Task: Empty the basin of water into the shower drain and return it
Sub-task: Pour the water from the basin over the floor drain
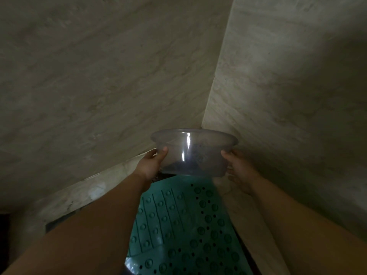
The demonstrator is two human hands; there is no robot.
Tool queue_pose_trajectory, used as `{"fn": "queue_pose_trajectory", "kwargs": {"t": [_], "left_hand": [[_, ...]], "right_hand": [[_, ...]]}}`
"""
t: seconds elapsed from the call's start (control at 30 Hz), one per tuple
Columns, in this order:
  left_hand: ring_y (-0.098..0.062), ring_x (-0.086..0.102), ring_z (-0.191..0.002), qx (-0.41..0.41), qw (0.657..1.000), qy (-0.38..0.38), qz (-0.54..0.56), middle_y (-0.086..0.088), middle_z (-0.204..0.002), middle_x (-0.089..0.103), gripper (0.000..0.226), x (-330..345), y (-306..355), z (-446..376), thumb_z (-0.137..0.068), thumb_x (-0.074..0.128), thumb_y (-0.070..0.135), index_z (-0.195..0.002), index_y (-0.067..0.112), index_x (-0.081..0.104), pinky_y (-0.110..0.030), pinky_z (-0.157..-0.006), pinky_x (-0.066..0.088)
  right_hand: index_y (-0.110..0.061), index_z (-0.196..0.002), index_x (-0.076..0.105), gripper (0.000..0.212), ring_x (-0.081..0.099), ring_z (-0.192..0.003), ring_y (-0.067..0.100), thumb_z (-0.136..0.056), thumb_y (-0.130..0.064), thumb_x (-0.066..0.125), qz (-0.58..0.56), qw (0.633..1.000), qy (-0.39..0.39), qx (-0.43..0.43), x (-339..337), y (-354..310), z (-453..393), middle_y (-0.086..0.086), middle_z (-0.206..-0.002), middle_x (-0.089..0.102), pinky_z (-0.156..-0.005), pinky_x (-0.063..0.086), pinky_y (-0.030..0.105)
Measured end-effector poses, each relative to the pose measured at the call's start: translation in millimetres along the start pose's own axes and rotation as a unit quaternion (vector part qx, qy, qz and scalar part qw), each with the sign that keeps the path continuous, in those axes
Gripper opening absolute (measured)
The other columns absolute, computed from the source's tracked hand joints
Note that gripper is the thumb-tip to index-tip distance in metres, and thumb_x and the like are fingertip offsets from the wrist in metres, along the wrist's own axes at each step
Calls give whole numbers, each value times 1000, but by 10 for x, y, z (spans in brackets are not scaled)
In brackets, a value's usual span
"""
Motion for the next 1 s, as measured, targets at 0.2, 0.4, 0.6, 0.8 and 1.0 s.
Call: {"fn": "queue_pose_trajectory", "kwargs": {"t": [0.2, 0.4, 0.6, 0.8, 1.0], "left_hand": [[-24, 53, -113, -7, 1000, 27, -5, -6, -129, 57, 76, -48, 12, 15, -78, 62, 62, -137, 16, 48, -44, -105, 43], [-28, 56, -120, 22, 998, 52, -11, -10, -133, 60, 70, -67, 71, 34, -77, 61, 63, -129, 15, 57, -44, -108, 42], [-28, 56, -120, 21, 998, 57, 7, -8, -133, 59, 68, -26, 120, 66, -79, 59, 63, -129, 17, 55, -46, -108, 43], [-32, 55, -121, 3, 998, 63, 7, -10, -137, 56, 74, -12, 133, 92, -79, 54, 67, -133, 16, 52, -51, -108, 41], [-36, 58, -119, 10, 997, 68, -32, -15, -134, 59, 92, -31, 147, 139, -68, 47, 81, -129, 12, 54, -50, -108, 41]], "right_hand": [[-12, -137, 51, 48, 55, -85, 14, -94, -32, 57, -3, 1000, 12, -1, -50, 0, -50, 2, -116, 56, -54, 46, 21], [-20, -128, 59, 42, 55, -91, 15, -91, -39, 58, 7, 999, 42, -15, -70, 28, -71, -2, -111, 58, -74, 43, 29], [-27, -84, 69, 17, 63, -90, 18, -87, -42, 62, 9, 997, 69, -46, -105, -15, -81, 2, -106, 69, -74, 51, 32], [-31, -72, 66, 15, 63, -90, 17, -85, -39, 67, 1, 993, 79, -82, -84, -60, -64, -1, -98, 68, -64, 46, 25], [-31, -69, 68, 19, 65, -86, 16, -83, -45, 66, 29, 992, 84, -87, -82, -43, -74, -6, -88, 70, -72, 50, 28]]}}
Point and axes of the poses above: each hand's wrist, its own z-axis away from the middle knuckle, its own x-axis out of the palm, y = z × x, the point moved 2 cm from there along -z, towards the middle knuckle
